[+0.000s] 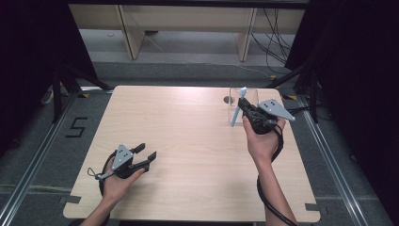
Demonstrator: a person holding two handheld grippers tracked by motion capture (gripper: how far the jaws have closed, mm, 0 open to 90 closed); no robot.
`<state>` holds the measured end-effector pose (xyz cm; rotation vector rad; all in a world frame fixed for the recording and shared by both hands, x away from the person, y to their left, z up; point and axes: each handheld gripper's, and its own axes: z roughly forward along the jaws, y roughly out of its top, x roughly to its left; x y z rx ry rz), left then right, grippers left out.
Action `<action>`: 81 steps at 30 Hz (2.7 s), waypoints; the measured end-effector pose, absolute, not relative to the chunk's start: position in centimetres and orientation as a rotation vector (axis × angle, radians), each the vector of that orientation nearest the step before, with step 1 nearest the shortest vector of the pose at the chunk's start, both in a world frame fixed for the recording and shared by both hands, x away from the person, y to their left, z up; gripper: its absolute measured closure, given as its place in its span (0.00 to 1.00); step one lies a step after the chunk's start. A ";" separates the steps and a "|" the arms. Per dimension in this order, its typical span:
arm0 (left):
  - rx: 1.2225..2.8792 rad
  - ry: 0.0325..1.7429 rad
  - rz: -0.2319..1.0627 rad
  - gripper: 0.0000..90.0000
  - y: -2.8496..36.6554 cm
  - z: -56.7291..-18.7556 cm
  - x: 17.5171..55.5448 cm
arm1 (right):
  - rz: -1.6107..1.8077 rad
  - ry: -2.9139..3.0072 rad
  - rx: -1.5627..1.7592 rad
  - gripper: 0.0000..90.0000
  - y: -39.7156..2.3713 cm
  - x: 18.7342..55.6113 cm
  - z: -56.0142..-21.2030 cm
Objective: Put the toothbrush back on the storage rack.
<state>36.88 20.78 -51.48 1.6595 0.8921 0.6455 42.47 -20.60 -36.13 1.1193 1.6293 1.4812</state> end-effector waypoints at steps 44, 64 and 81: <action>1.652 0.895 0.653 0.44 20.7 -52.2 37.0 | 1.417 1.545 1.165 0.96 -23.3 45.6 -34.2; 1.652 0.897 0.658 0.44 20.6 -52.2 37.0 | 1.398 1.487 1.181 0.96 -24.3 47.7 -33.1; 1.650 0.899 0.654 0.44 20.7 -52.2 37.0 | 1.351 1.463 1.212 0.96 -25.1 49.9 -33.3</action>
